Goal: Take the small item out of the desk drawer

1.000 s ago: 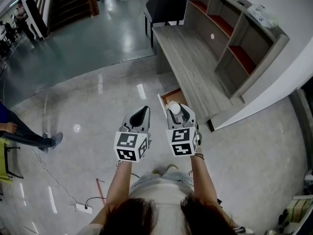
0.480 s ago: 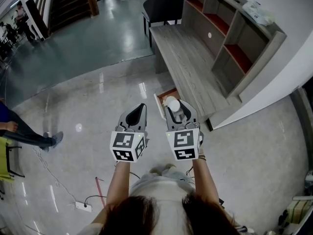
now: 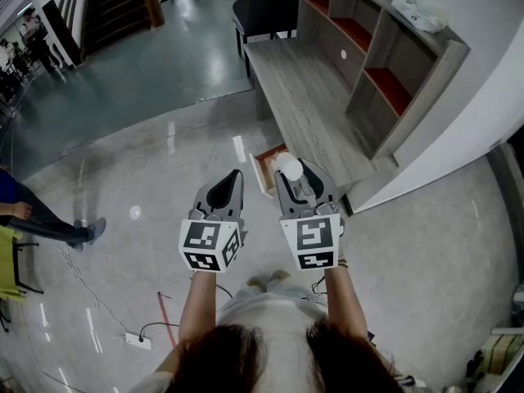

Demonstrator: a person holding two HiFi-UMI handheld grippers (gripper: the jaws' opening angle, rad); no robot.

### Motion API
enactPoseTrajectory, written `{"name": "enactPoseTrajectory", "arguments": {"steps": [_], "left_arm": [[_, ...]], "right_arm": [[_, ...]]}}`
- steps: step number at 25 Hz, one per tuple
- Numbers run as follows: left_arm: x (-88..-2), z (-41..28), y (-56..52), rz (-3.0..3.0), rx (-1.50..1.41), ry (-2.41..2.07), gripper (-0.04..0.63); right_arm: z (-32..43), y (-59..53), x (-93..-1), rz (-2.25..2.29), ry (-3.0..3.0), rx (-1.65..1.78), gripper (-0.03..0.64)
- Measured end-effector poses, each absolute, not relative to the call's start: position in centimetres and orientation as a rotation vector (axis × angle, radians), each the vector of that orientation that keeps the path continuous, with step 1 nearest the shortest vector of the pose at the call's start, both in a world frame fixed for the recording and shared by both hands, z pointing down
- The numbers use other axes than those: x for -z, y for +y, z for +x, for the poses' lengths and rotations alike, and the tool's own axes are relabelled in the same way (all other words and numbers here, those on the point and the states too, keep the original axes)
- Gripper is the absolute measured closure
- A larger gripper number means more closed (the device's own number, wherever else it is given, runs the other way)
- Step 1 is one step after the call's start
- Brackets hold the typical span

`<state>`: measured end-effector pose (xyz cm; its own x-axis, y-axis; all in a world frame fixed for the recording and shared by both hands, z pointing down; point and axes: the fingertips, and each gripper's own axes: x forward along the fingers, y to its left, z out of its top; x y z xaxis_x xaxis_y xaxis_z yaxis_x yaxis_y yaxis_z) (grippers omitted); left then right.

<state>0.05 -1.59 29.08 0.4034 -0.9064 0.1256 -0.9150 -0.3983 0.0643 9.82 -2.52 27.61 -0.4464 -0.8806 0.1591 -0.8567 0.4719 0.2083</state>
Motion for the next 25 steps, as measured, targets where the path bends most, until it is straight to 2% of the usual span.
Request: {"name": "enactPoseTrajectory", "arguments": {"steps": [25], "left_arm": [[-28.0,2.8,-1.0,2.5,-0.107,-1.703,0.589]], "right_arm": [[13.2,-2.0,-27.0,1.462,-2.527,0.131,0.434]]}}
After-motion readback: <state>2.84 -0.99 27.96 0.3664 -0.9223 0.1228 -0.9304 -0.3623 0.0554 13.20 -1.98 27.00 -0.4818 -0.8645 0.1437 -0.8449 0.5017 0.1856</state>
